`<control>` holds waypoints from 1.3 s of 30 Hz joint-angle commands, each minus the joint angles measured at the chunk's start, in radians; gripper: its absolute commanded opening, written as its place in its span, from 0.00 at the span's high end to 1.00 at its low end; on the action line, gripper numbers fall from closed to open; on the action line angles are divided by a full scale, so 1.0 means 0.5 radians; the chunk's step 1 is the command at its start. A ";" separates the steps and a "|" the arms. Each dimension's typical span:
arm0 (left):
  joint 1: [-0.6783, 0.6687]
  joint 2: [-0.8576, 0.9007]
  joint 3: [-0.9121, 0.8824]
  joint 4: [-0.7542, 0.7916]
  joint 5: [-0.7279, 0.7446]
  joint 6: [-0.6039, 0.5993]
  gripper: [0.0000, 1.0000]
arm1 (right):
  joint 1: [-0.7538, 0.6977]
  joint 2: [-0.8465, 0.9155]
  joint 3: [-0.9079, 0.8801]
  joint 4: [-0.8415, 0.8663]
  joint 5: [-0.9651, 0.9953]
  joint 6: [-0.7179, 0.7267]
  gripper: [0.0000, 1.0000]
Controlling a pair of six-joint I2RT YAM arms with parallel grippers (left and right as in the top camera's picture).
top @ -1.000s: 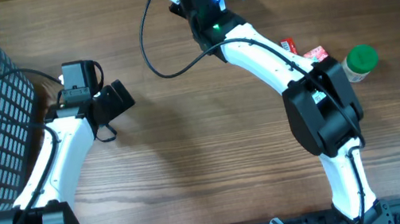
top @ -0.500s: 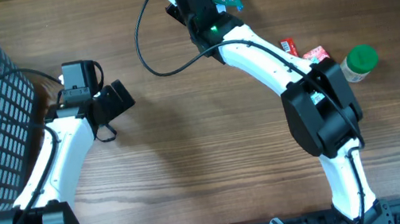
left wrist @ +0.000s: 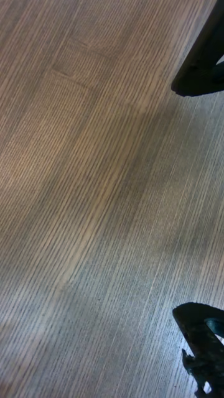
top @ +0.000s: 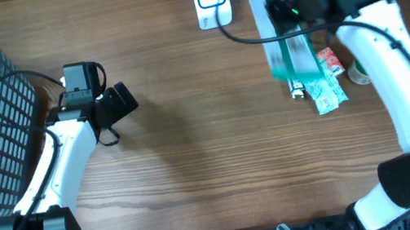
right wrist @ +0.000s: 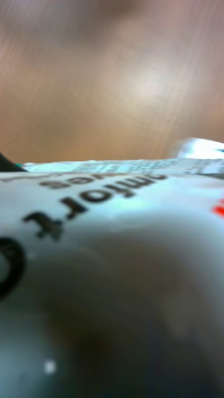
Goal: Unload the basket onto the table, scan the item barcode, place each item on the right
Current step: 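Carry the gloves pack right and release it on the table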
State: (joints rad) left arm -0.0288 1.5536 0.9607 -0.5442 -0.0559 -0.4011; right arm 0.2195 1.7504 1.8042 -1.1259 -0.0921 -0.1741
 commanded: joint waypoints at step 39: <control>0.005 -0.018 0.024 0.005 -0.026 0.009 0.00 | -0.330 0.066 -0.480 0.638 -0.267 0.311 0.00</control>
State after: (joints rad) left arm -0.0288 1.5536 0.9607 -0.5442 -0.0559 -0.4011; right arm 0.0559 1.7958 1.5520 -0.8135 -0.2348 -0.0265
